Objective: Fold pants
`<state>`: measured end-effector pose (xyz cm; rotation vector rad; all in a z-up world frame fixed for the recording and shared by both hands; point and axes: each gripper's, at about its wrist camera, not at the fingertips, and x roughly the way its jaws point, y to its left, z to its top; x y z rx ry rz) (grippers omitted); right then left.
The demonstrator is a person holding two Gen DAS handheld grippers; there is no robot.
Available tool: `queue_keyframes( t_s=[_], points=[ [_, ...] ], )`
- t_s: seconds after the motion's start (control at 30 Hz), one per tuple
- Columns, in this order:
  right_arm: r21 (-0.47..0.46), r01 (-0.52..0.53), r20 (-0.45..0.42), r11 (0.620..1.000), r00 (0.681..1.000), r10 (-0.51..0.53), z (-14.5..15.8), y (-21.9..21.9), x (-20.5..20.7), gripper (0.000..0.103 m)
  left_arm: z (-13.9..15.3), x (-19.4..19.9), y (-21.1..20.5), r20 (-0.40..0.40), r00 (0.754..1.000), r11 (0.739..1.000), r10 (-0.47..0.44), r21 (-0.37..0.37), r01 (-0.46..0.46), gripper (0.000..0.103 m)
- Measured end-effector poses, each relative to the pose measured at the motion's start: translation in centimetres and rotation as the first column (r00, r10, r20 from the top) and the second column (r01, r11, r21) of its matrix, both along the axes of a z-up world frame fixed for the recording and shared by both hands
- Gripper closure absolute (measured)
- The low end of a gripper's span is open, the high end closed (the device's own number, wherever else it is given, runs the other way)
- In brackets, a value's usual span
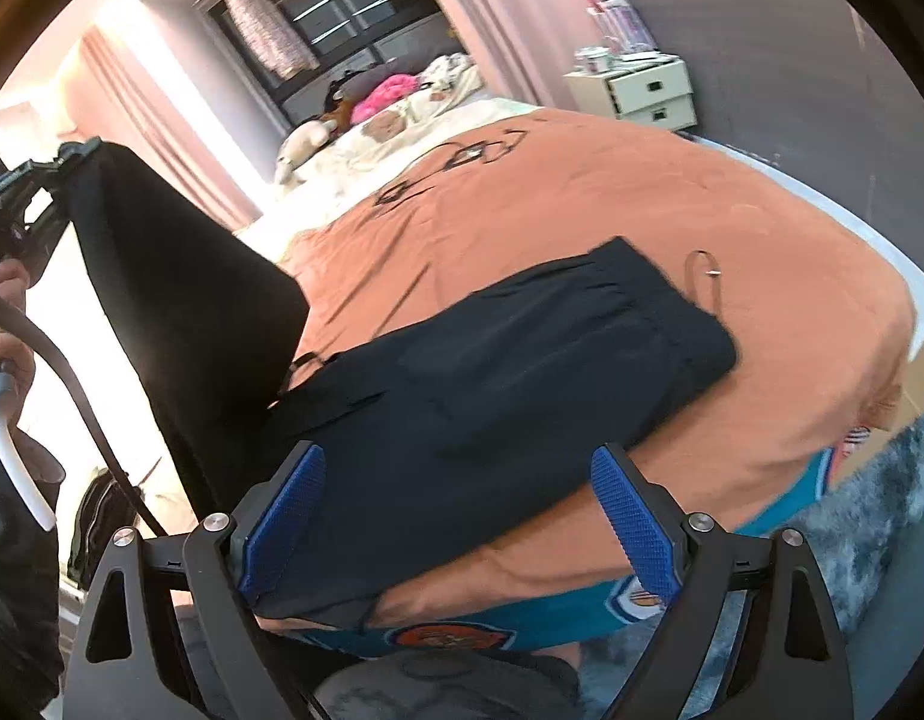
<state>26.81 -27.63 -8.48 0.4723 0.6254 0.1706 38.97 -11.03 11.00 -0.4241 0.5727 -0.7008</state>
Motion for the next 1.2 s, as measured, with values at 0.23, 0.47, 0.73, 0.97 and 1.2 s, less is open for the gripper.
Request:
queue_keyframes(
  t_s=[0.23,0.47,0.73,0.97,1.2],
  points=[
    [0.040,0.083,-0.023,0.996,0.996,-0.082,-0.5,-2.2,-0.8,0.013,-3.8,3.1,-5.9,-0.071,0.995,0.997,-0.067,0.027,0.069,0.101],
    [0.086,0.135,-0.054,0.987,0.990,-0.131,-1.6,-3.2,-1.5,0.013,-8.0,3.7,-11.7,-0.142,0.980,0.985,-0.139,0.077,0.151,0.101],
    [0.104,0.162,-0.086,0.981,0.984,-0.154,-2.0,-4.1,-2.1,0.013,-11.3,3.3,-17.8,-0.203,0.954,0.962,-0.222,0.114,0.249,0.101],
    [0.106,0.184,-0.091,0.977,0.980,-0.175,-1.5,-5.3,-3.5,0.013,-13.9,2.8,-22.1,-0.276,0.925,0.931,-0.262,0.180,0.318,0.091],
    [0.112,0.181,-0.089,0.977,0.981,-0.172,-1.2,-5.3,-4.1,0.013,-13.4,1.1,-20.3,-0.274,0.922,0.928,-0.273,0.179,0.328,0.021]
  ],
)
